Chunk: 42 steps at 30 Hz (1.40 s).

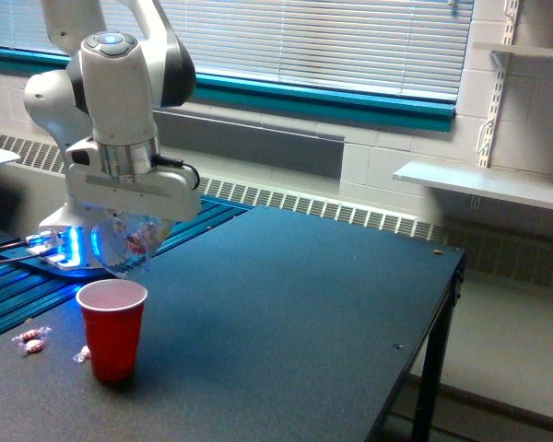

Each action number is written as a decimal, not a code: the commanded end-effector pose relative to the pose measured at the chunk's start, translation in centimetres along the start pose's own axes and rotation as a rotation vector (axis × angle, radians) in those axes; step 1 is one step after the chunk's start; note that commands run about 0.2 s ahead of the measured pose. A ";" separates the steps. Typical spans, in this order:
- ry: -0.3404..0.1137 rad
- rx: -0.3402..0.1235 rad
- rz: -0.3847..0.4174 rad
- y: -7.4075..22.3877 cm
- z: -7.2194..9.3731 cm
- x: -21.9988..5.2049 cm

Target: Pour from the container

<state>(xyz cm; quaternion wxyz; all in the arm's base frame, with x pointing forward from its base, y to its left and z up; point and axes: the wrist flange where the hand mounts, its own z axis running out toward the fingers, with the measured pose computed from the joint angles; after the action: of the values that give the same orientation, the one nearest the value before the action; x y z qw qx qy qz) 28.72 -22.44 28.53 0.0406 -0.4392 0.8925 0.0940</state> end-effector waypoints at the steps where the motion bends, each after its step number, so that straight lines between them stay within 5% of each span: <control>1: -0.007 0.004 -0.025 -0.6 0.0 -0.4; 19: -0.065 -0.026 -0.014 -0.4 1.4 -0.6; 42: -0.013 -0.009 -0.068 -0.9 1.3 -1.5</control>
<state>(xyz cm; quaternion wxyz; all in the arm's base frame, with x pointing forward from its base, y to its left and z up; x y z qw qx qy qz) 29.81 -21.92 27.43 0.0550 -0.4530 0.8829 0.1106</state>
